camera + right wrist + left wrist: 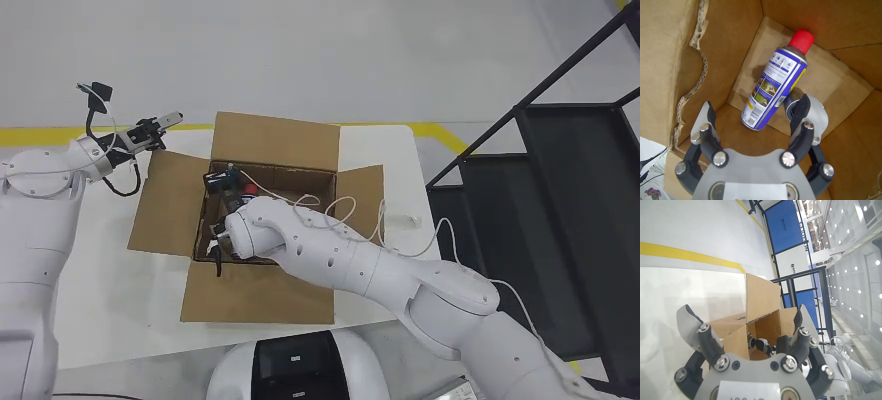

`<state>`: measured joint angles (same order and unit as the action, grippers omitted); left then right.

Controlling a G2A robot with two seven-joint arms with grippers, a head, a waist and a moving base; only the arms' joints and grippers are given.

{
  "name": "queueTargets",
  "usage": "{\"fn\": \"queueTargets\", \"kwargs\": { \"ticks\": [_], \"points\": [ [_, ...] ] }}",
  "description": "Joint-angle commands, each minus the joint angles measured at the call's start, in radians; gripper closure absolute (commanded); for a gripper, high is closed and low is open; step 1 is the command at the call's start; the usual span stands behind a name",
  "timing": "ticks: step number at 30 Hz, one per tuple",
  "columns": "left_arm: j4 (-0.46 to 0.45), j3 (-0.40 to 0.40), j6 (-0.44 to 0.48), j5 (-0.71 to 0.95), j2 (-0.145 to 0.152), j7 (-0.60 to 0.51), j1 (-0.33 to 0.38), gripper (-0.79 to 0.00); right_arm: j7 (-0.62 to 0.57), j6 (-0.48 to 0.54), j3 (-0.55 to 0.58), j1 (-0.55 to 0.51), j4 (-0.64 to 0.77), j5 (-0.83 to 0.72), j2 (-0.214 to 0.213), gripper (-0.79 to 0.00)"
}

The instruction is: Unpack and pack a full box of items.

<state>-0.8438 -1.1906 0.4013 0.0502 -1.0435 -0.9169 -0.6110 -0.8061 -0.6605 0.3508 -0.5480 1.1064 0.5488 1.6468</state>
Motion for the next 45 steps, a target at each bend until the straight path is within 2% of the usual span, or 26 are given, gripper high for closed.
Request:
{"fn": "queueTargets", "kwargs": {
  "ticks": [1,7,22,31,41,45],
  "points": [
    [0.0,0.0,0.0,0.001,0.0,0.0,0.0,-0.785,0.0,0.0,0.0,0.0,0.0,0.0,0.0,-0.785],
    [0.0,0.0,0.0,0.001,0.0,0.0,0.0,-0.785,0.031,0.046,0.029,-0.022,-0.02,-0.02,0.006,-0.785],
    [0.0,0.0,0.0,0.001,0.0,0.0,0.0,-0.785,0.048,0.12,0.088,-0.04,-0.159,-0.127,0.065,-0.785],
    [0.0,0.0,0.0,0.001,0.0,0.0,0.0,-0.785,0.061,0.072,0.101,-0.032,-0.22,-0.122,0.097,-0.785],
    [0.0,0.0,0.0,0.001,0.0,0.0,0.0,-0.785,0.037,-0.035,0.077,-0.013,-0.259,-0.042,0.125,-0.785],
    [0.0,0.0,0.0,0.001,0.0,0.0,0.0,-0.785,0.021,-0.037,0.073,-0.005,-0.3,-0.044,0.146,-0.785]
  ]
}}
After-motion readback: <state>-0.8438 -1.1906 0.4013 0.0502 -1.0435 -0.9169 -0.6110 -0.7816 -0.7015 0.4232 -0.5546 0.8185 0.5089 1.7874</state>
